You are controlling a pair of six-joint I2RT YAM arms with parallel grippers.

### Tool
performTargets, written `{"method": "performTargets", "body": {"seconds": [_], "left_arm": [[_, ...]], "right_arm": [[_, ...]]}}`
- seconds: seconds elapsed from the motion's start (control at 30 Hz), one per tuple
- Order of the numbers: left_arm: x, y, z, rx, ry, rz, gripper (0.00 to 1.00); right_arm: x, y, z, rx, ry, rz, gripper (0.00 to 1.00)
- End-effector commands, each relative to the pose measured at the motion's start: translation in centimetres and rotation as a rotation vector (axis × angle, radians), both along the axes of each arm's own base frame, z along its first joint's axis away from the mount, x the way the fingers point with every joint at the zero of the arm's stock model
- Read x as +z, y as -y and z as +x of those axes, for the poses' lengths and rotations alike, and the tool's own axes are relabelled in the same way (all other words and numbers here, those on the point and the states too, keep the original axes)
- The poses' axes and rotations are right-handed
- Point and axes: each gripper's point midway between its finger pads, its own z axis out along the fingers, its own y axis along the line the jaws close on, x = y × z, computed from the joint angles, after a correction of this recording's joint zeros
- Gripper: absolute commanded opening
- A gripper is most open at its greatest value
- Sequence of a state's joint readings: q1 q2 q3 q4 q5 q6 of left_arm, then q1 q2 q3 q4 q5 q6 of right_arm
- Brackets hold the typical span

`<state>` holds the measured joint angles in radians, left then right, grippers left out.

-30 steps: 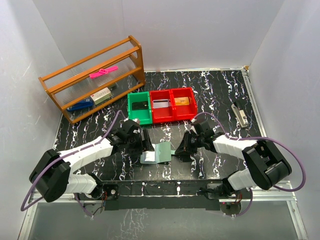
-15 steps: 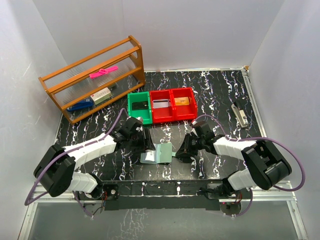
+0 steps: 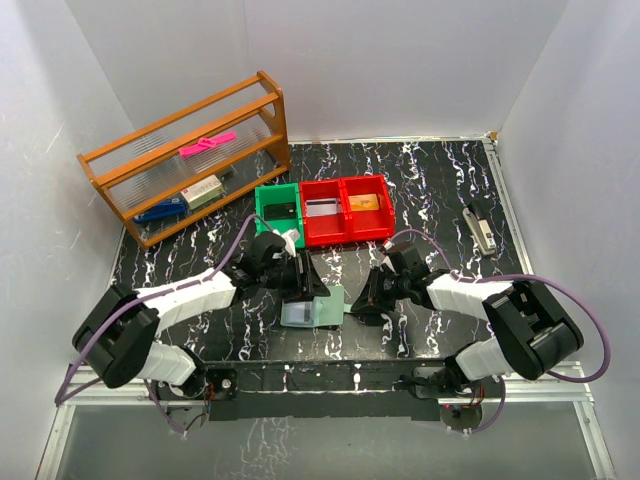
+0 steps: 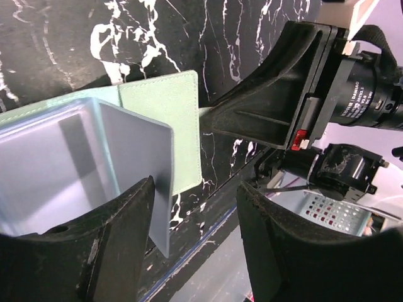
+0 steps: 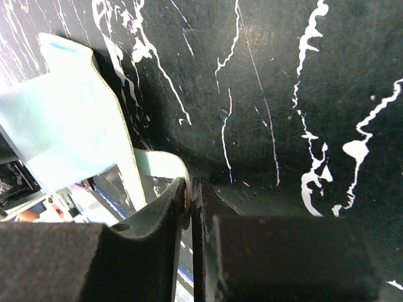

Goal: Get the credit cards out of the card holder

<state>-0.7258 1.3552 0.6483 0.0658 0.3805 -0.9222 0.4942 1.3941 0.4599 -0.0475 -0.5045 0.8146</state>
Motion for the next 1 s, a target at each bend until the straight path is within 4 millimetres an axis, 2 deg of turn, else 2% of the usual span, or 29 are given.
{"method": "performTargets", "body": {"seconds": [0.0,0.1,0.17,0.3,0.5,0.53,0.67,0.8,0.97], "left_arm": [[-0.8,1.3,-1.1,-0.079,-0.081,-0.049,0.54],[-2.4,1.6,-1.9,-0.111,-0.125,-0.03,0.5],[-2.8,1.7,-2.2,-0.114,-0.127,-0.023,0.49],[-3.9,1.0,-2.1,-0.078,-0.135,0.041,0.4],[-4.6,0.4,-2.2,-0.083,-0.142,0.094,0.36],[-4.6,0.5,-2.2,-0.092,-0.142,0.094,0.37],[-3.5,1.8,-2.1,-0.136,-0.113,0.039,0.54],[-2.2,3.3,-2.3,-0.188,-0.098,-0.046,0.61],[-2.0,4.3,-2.8,-0.231,-0.099,-0.083,0.6]], "right_arm": [[1.4,-0.8,1.2,0.0,0.053,0.054,0.1],[2.5,-1.2,1.6,-0.006,0.077,0.08,0.13],[3.5,-1.4,2.0,-0.009,0.101,0.095,0.19],[5.9,-1.5,3.0,-0.028,0.16,0.102,0.33],[10.7,-1.1,4.9,-0.087,0.265,0.092,0.36],[11.5,-1.2,5.1,-0.089,0.284,0.102,0.35],[13.9,-2.1,5.5,-0.063,0.319,0.151,0.3],[13.7,-3.1,5.3,-0.021,0.304,0.169,0.29],[12.9,-4.1,4.9,-0.02,0.252,0.18,0.23]]}}
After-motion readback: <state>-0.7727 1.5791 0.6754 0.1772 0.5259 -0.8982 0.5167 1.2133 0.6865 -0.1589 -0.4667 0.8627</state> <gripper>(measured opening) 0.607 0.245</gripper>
